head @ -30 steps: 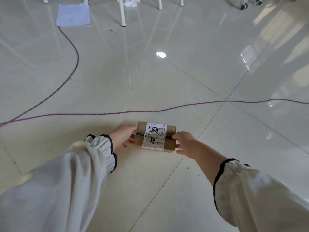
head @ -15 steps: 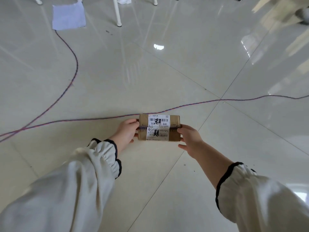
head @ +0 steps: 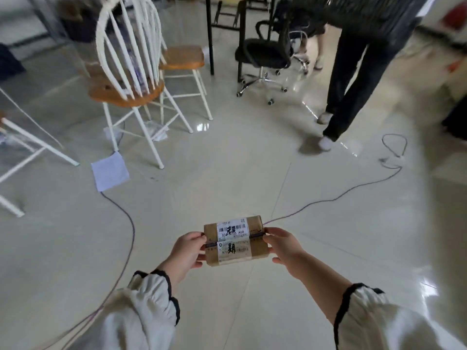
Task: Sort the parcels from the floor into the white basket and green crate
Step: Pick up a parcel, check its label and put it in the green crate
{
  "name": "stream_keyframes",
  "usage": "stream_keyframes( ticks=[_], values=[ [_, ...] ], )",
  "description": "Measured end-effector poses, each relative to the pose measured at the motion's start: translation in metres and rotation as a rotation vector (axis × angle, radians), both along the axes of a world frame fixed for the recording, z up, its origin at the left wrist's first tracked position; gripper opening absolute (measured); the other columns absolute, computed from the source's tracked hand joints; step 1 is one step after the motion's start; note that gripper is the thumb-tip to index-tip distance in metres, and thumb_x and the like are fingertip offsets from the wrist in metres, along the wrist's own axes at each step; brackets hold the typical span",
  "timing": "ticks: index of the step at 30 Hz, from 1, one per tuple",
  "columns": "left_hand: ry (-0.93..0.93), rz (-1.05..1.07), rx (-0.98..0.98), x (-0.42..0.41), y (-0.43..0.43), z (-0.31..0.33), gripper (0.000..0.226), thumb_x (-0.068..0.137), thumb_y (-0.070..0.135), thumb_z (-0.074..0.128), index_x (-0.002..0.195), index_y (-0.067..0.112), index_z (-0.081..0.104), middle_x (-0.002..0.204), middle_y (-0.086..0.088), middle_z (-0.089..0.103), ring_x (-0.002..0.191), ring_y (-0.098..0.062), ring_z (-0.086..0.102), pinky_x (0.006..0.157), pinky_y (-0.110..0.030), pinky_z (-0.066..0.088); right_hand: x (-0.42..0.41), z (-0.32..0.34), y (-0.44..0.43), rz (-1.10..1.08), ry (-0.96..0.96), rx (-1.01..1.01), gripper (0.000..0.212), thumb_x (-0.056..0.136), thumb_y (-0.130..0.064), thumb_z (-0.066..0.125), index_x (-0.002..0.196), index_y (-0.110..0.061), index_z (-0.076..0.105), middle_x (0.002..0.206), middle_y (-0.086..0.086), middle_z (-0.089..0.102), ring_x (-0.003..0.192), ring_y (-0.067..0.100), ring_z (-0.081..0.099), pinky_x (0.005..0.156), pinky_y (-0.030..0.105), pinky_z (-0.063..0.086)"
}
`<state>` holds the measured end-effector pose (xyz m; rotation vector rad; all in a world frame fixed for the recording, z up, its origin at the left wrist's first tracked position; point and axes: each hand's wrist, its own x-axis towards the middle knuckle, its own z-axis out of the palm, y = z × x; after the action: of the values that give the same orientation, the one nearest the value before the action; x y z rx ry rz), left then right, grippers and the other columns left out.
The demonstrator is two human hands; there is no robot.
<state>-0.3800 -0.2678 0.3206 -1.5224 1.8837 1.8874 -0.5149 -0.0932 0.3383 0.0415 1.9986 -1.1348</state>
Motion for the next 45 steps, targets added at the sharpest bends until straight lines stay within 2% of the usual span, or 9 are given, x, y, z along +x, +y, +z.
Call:
stream_keyframes(
  ticks=[4, 8, 14, 18, 21, 32, 37, 40, 45],
  values=[
    [0.026, -0.075, -0.031, -0.010, 0.025, 0.122, 0.013, 0.097, 0.017, 0.049, 0.089, 0.022, 0.058, 0.086, -0.004, 0.068, 0.068, -0.023, 0.063, 0.066, -0.030, 0.048, 0.006, 0.120, 0.038, -0.040, 0.031, -0.048, 0.036, 0.091, -0.011, 0.047, 0.124, -0.022, 0.056, 0.098, 0.005, 0.064, 0.082, 0.021, 0.051, 0.072, 0.031, 0.039],
    [0.066, -0.175, -0.036, -0.023, 0.053, 0.200, 0.015, 0.096, 0.015, 0.052, 0.083, 0.021, 0.059, 0.080, -0.007, 0.067, 0.062, -0.025, 0.060, 0.064, -0.029, 0.046, 0.017, 0.197, 0.078, -0.156, 0.086, -0.094, 0.039, 0.090, -0.006, 0.047, 0.126, -0.018, 0.055, 0.086, 0.002, 0.060, 0.076, 0.019, 0.048, 0.058, 0.023, 0.035],
    [0.065, -0.417, -0.024, -0.033, 0.111, 0.250, 0.009, 0.094, 0.018, 0.054, 0.094, 0.017, 0.063, 0.080, -0.009, 0.068, 0.058, -0.026, 0.061, 0.062, -0.030, 0.044, 0.058, 0.252, 0.158, -0.371, 0.159, -0.107, 0.037, 0.091, -0.007, 0.048, 0.125, -0.018, 0.056, 0.095, 0.003, 0.061, 0.078, 0.018, 0.047, 0.051, 0.020, 0.030],
    [0.090, -0.592, -0.031, -0.051, 0.172, 0.289, 0.010, 0.093, 0.019, 0.056, 0.086, 0.015, 0.061, 0.074, -0.009, 0.064, 0.056, -0.024, 0.058, 0.063, -0.028, 0.041, 0.089, 0.283, 0.222, -0.515, 0.167, -0.119, 0.028, 0.089, -0.010, 0.050, 0.113, -0.024, 0.059, 0.108, 0.012, 0.066, 0.084, 0.018, 0.050, 0.053, 0.020, 0.029],
    [0.137, -0.755, -0.060, -0.064, 0.236, 0.318, 0.011, 0.092, 0.019, 0.057, 0.083, 0.016, 0.062, 0.072, -0.007, 0.063, 0.057, -0.023, 0.058, 0.063, -0.027, 0.041, 0.110, 0.301, 0.282, -0.655, 0.227, -0.124, 0.024, 0.087, -0.012, 0.052, 0.105, -0.027, 0.060, 0.096, 0.007, 0.064, 0.083, 0.018, 0.051, 0.055, 0.022, 0.029],
    [0.253, -1.289, -0.051, -0.056, 0.521, 0.357, 0.008, 0.095, 0.023, 0.052, 0.099, 0.019, 0.058, 0.084, -0.007, 0.066, 0.066, -0.024, 0.062, 0.064, -0.028, 0.045, 0.216, 0.339, 0.530, -1.124, 0.379, -0.078, 0.024, 0.083, -0.009, 0.055, 0.080, -0.031, 0.066, 0.066, -0.009, 0.061, 0.050, 0.008, 0.046, 0.047, 0.017, 0.034],
    [0.311, -1.442, 0.001, -0.028, 0.668, 0.362, 0.009, 0.095, 0.017, 0.052, 0.099, 0.013, 0.059, 0.072, -0.012, 0.061, 0.054, -0.023, 0.055, 0.057, -0.025, 0.038, 0.275, 0.352, 0.648, -1.299, 0.409, -0.030, 0.028, 0.087, -0.009, 0.053, 0.113, -0.018, 0.060, 0.087, 0.002, 0.063, 0.069, 0.015, 0.054, 0.053, 0.023, 0.035],
    [0.319, -1.544, 0.046, 0.001, 0.750, 0.366, 0.008, 0.096, 0.018, 0.052, 0.097, 0.015, 0.059, 0.076, -0.015, 0.064, 0.065, -0.029, 0.060, 0.069, -0.035, 0.046, 0.319, 0.362, 0.709, -1.409, 0.415, -0.004, 0.030, 0.091, -0.010, 0.050, 0.120, -0.016, 0.057, 0.095, 0.003, 0.060, 0.077, 0.012, 0.054, 0.058, 0.025, 0.036],
    [0.325, -1.745, 0.041, 0.066, 0.859, 0.374, 0.005, 0.097, 0.023, 0.051, 0.093, 0.022, 0.056, 0.084, -0.012, 0.066, 0.073, -0.028, 0.065, 0.074, -0.039, 0.049, 0.401, 0.366, 0.787, -1.609, 0.424, 0.047, 0.032, 0.094, -0.011, 0.049, 0.125, -0.016, 0.055, 0.099, 0.005, 0.058, 0.078, 0.017, 0.054, 0.059, 0.024, 0.037]
  ],
)
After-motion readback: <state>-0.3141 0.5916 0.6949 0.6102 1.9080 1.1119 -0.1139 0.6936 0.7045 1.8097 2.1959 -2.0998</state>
